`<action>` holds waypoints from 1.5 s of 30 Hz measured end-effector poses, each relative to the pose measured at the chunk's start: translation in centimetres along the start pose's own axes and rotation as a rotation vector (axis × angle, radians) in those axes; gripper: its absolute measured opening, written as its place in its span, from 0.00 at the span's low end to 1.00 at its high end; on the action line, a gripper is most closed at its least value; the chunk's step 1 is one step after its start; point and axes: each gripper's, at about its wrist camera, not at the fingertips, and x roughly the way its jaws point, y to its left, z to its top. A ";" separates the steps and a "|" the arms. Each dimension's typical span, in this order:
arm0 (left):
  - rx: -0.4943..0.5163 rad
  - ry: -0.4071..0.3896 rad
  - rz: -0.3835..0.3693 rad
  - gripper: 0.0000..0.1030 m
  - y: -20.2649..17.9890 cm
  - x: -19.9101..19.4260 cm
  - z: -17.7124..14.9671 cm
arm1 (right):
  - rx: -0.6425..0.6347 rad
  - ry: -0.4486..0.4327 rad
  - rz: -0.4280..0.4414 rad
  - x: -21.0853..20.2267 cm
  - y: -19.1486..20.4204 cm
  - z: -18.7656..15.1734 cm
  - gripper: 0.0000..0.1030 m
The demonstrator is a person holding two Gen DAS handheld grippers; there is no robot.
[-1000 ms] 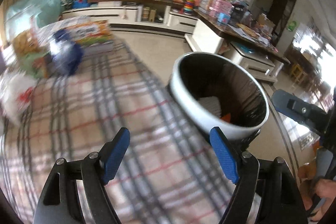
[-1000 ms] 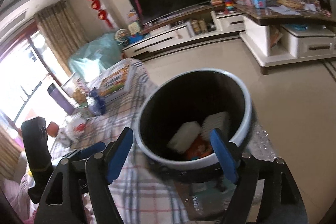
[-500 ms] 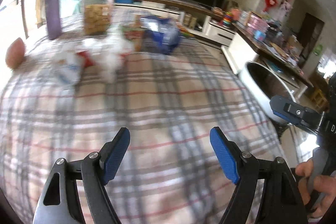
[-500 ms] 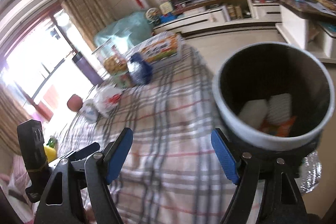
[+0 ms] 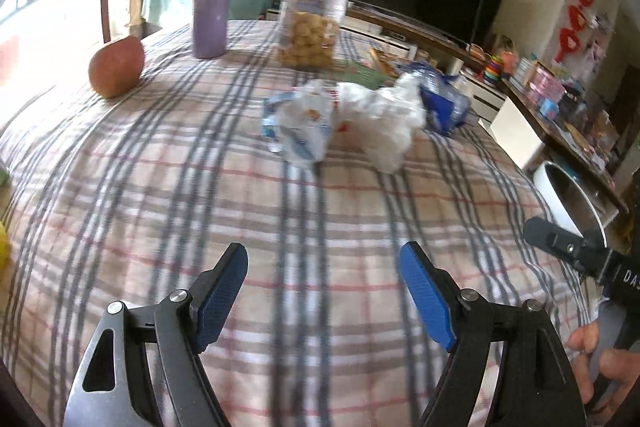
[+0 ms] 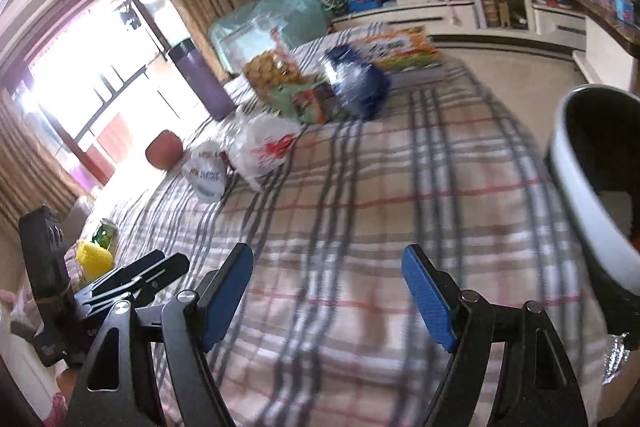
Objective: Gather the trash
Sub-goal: 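Move both open tools back over the table toward the crumpled paper, then grasp the crumpled blue-white paper with the left tool while the right tool grasps the white plastic bag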
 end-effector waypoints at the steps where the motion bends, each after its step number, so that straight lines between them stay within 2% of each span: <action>1: -0.005 0.002 0.002 0.76 0.3 0.2 0.1 | -0.003 0.003 0.004 0.3 0.3 0.1 0.76; 7: -0.012 0.006 0.019 0.76 1.8 1.4 1.2 | -0.011 0.030 0.040 2.8 1.7 1.5 0.76; 14: -0.018 -0.004 -0.015 0.76 3.2 3.4 3.6 | 0.018 0.035 0.116 5.4 2.7 3.9 0.76; 19: 0.013 -0.008 -0.009 0.76 3.4 5.4 5.5 | 0.011 0.045 0.142 7.4 3.6 5.3 0.75; 21: 0.024 -0.003 -0.005 0.76 3.3 6.2 5.9 | 0.017 0.055 0.149 8.4 3.7 5.8 0.73; 24: 0.042 -0.003 -0.007 0.74 3.0 7.3 6.4 | 0.027 0.077 0.162 9.8 3.7 6.3 0.64; 25: 0.047 -0.001 -0.012 0.73 3.0 7.7 6.5 | 0.032 0.084 0.166 10.2 3.6 6.4 0.57; 26: 0.050 0.000 -0.020 0.67 2.9 8.0 6.6 | 0.036 0.086 0.170 10.4 3.5 6.5 0.46; 27: 0.053 0.004 -0.029 0.63 2.8 8.2 6.6 | 0.043 0.083 0.181 10.6 3.3 6.5 0.40; 28: 0.056 0.015 -0.045 0.51 2.8 8.6 6.7 | 0.053 0.080 0.192 10.7 3.1 6.5 0.34; 29: 0.059 0.025 -0.060 0.39 2.7 8.9 6.8 | 0.061 0.077 0.197 10.7 2.9 6.4 0.33; 31: 0.069 0.037 -0.080 0.23 2.5 9.4 6.8 | 0.069 0.068 0.204 10.3 2.5 6.3 0.30; 35: 0.100 0.023 -0.085 0.16 1.7 9.3 6.4 | 0.089 0.051 0.207 8.8 1.5 5.6 0.29; 45: 0.051 0.013 -0.161 0.15 0.3 6.1 3.6 | 0.049 0.005 0.179 3.3 0.2 3.4 0.29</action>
